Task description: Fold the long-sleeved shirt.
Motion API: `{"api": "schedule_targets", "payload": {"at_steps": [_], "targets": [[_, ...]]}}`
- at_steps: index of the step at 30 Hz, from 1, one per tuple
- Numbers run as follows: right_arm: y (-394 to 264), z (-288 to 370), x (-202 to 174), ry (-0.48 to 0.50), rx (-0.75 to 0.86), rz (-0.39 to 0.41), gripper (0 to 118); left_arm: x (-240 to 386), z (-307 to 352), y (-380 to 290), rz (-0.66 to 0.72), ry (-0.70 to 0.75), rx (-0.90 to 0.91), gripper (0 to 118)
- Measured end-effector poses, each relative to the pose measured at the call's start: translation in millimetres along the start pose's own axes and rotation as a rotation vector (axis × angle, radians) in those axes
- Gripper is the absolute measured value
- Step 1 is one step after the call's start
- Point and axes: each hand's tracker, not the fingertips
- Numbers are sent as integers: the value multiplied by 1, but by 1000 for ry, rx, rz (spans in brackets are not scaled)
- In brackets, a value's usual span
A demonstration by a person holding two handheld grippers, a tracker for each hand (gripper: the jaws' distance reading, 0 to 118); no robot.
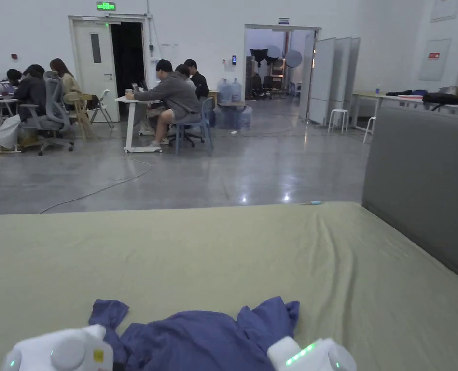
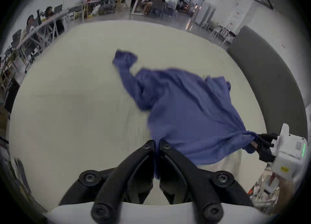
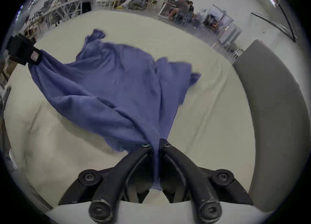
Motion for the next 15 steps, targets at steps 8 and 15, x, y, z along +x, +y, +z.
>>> {"api": "schedule_targets", "payload": {"at_steps": [8,15], "targets": [[-116,83,-36,40,83,126,2,-32,59,-124,-27,18,-64,0],[-181,100,-69,113,-25,207,2,-33,72,-220,-131,30,-223,0]]}}
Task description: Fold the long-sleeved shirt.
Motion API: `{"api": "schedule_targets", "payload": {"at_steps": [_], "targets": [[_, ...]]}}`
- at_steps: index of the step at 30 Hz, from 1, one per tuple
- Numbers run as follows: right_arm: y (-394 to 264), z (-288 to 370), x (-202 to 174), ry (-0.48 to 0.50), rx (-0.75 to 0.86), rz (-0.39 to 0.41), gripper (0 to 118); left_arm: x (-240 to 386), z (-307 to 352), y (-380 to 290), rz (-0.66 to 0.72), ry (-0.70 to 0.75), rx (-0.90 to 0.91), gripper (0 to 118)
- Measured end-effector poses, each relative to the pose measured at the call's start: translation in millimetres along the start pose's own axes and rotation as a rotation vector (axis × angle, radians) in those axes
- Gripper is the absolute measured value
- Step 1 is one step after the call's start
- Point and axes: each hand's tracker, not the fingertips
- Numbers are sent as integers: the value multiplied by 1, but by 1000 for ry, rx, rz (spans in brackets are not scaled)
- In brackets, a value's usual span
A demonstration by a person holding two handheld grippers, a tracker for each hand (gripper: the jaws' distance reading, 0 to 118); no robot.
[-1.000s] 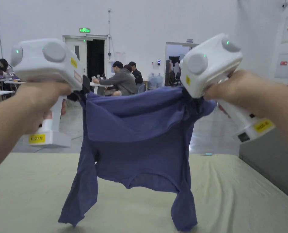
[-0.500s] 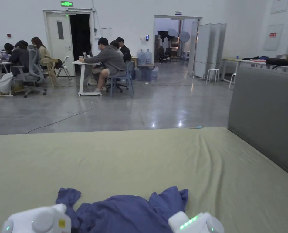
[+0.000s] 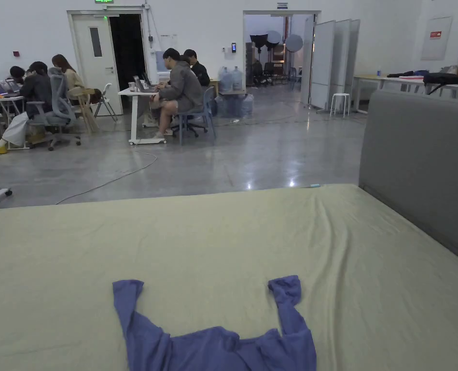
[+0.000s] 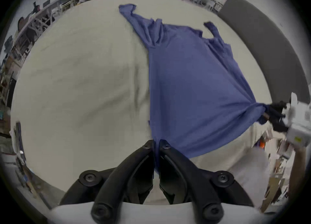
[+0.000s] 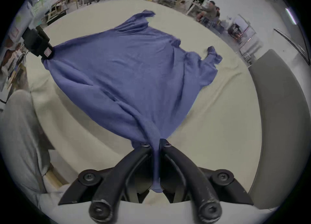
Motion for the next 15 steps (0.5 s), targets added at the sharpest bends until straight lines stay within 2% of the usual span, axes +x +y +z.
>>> {"api": "schedule_targets", "payload": {"at_steps": [2,5,8,10,13,14,15], "targets": [[-6,-4,-3,53,-38,-21,2,-4,-11,-9,29,19,-48,0],[-3,-31,-11,46,-141,8,2,-2,-37,-11,30,34,-90,0],[1,-59,-8,98,-226,-27,3,5,-60,-12,-5,80,-121,0],[6,-64,-5,91,-222,-39,3,10,-58,-8,-13,103,-127,0],[10,-65,3,114,-248,-81,12,15,-54,-6,-36,118,-134,0],[11,-58,12,141,-249,-115,14,12,-45,-3,-28,115,-137,7],[12,-45,23,178,-219,-159,25,9,-28,-1,33,81,-89,35]]}}
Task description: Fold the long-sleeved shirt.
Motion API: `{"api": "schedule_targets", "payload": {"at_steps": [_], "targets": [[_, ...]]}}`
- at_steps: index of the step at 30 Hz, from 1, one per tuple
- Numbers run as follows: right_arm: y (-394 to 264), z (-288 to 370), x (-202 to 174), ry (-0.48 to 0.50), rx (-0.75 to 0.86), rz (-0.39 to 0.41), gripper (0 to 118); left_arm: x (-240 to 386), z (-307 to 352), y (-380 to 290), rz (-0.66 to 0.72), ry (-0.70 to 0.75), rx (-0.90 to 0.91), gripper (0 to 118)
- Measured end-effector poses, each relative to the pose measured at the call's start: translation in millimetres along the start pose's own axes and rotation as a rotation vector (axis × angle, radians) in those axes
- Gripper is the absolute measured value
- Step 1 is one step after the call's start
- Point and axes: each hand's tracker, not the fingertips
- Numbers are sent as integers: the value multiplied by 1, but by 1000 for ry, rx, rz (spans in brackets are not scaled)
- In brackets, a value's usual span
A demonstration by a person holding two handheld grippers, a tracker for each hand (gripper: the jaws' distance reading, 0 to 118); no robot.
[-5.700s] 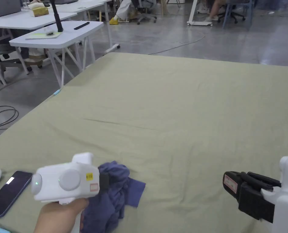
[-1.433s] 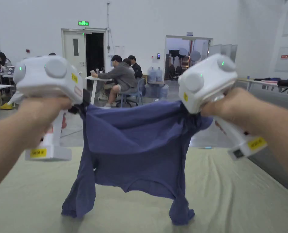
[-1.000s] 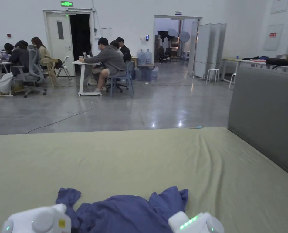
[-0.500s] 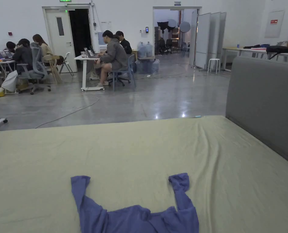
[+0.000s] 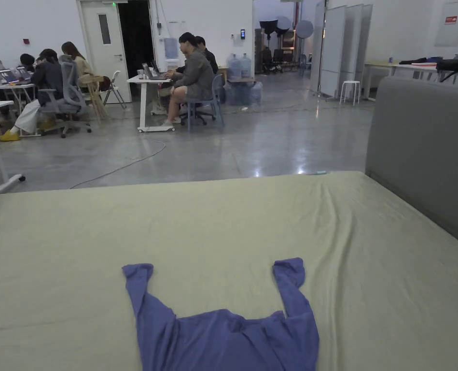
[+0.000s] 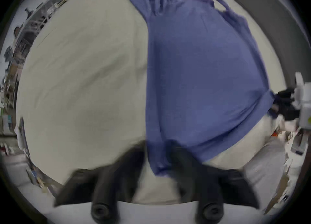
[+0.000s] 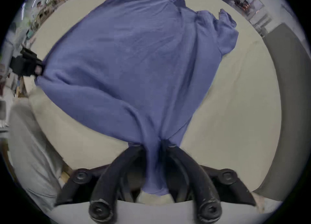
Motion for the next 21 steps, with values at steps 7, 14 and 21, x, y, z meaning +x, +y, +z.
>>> {"api": "schedule_targets", "payload": {"at_steps": [7,14,21], "targets": [[-32,122,6,-157,437,-40,109,-2,93,-26,13,-78,392,117],[-58,88,-35,29,380,-125,0,37,48,-54,-24,-167,227,0],[-43,64,-30,138,389,-188,0,67,56,104,-299,-231,280,0]]}}
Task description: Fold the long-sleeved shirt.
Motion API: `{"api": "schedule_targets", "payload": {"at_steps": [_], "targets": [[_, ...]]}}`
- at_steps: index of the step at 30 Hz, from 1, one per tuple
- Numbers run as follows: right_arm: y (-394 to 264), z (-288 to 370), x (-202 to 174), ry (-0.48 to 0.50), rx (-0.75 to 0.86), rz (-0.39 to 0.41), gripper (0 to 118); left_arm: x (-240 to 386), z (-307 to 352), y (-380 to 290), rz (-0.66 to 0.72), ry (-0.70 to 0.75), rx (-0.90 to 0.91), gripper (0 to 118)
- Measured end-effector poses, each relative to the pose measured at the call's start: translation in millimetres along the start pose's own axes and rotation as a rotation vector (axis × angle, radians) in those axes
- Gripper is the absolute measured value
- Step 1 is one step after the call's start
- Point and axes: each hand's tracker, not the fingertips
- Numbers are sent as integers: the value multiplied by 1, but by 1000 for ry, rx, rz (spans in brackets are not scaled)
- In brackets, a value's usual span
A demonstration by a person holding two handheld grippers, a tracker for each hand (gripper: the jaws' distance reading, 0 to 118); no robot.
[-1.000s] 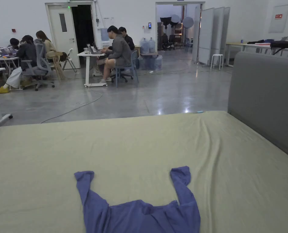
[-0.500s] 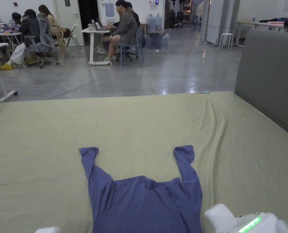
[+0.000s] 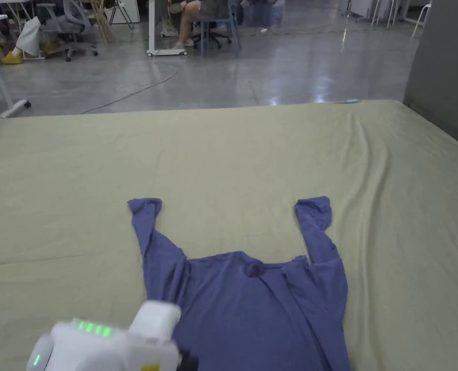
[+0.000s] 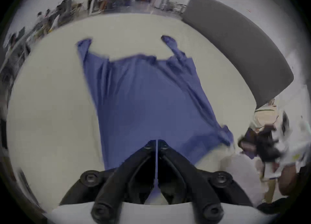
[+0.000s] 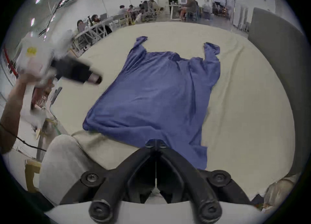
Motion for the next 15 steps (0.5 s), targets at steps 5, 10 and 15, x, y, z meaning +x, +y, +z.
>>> {"api": "schedule_targets", "payload": {"at_steps": [5,10,15], "targets": [[14,-11,23,-5,15,-105,0,-39,-100,150,-245,213,-95,83],[14,-21,49,-37,-13,-143,0,-69,-192,208,-256,239,-292,83],[33,-33,76,-73,-39,-150,0,-79,-237,189,-366,201,-427,83]]}}
